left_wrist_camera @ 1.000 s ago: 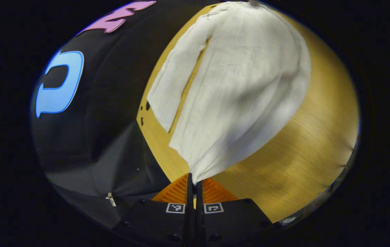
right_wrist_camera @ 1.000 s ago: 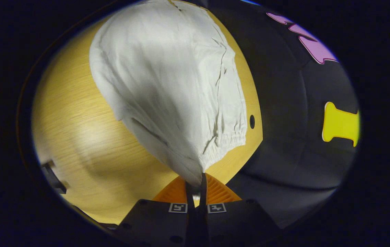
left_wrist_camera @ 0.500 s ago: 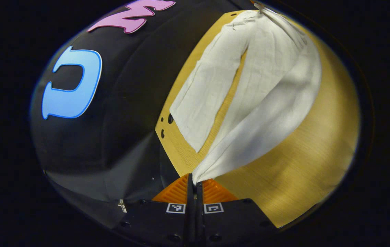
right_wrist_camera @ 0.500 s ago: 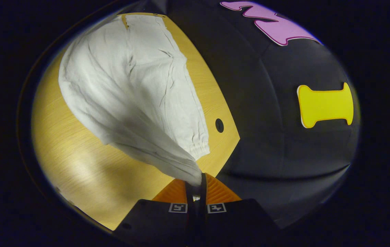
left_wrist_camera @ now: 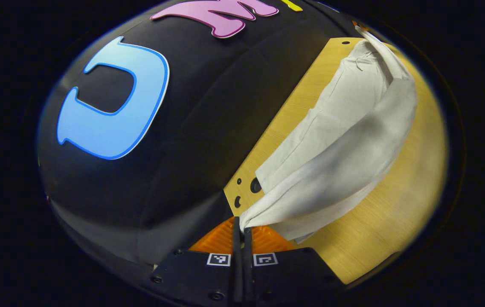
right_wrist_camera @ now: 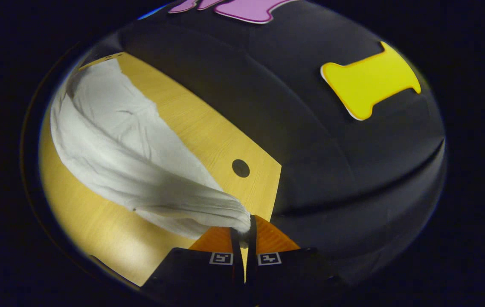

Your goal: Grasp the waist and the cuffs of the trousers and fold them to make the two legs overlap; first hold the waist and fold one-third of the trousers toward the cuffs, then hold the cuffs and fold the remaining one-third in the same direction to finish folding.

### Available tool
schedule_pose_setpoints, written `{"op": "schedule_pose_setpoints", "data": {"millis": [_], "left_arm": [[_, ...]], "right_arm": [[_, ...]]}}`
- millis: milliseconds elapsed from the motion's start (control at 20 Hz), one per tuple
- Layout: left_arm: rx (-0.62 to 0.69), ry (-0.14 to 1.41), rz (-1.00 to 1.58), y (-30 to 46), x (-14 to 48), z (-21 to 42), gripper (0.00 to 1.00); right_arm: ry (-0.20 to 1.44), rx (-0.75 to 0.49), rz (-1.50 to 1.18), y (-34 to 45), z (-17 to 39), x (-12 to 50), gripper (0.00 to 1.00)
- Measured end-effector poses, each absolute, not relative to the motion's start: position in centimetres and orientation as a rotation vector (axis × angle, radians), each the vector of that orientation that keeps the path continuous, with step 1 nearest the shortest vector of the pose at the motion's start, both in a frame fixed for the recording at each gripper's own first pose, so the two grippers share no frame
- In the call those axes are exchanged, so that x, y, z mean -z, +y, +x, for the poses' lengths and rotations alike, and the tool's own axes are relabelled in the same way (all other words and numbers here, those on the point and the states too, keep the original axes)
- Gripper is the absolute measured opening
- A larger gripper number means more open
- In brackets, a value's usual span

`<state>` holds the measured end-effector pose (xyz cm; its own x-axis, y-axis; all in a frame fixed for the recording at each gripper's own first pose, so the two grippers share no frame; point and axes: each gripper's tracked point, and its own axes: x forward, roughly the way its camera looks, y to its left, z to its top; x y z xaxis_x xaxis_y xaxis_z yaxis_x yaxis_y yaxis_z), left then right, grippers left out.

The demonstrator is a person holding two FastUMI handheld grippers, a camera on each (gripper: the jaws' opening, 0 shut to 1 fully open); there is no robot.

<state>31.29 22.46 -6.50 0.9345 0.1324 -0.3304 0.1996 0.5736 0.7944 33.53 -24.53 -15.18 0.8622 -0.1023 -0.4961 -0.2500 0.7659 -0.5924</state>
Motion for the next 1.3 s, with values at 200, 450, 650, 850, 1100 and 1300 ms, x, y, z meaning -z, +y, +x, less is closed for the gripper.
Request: {"op": "schedule_pose_setpoints", "data": {"millis": [200, 450, 650, 850, 1100, 1300], "left_arm": [[-0.008, 0.375, 0.829, 23.2, 8.1, 36.8, 0.05], [-0.134, 0.413, 0.415, 24.2, 13.9, 40.9, 0.06], [-0.133, 0.388, 0.242, 22.2, 15.0, 40.5, 0.53], [-0.109, 0.234, 0.001, 19.2, 10.8, 39.7, 0.97], [-0.057, 0.11, -0.148, 18.8, 10.4, 40.2, 0.97], [-0.059, 0.168, -0.167, 18.5, 11.0, 39.9, 0.98]], "right_arm": [[0.486, 0.024, -0.493, -22.8, 38.5, 14.0, 0.06], [0.613, 0.108, -0.12, -23.2, 38.2, 14.4, 0.25], [0.579, 0.092, 0.05, -22.4, 37.5, 13.8, 1.0], [0.51, 0.213, 0.195, -24.6, 34.7, 14.3, 0.98], [0.445, 0.303, 0.244, -27.3, 33.3, 15.2, 0.99], [0.469, 0.305, 0.259, -27.5, 33.6, 16.9, 0.99]]}}
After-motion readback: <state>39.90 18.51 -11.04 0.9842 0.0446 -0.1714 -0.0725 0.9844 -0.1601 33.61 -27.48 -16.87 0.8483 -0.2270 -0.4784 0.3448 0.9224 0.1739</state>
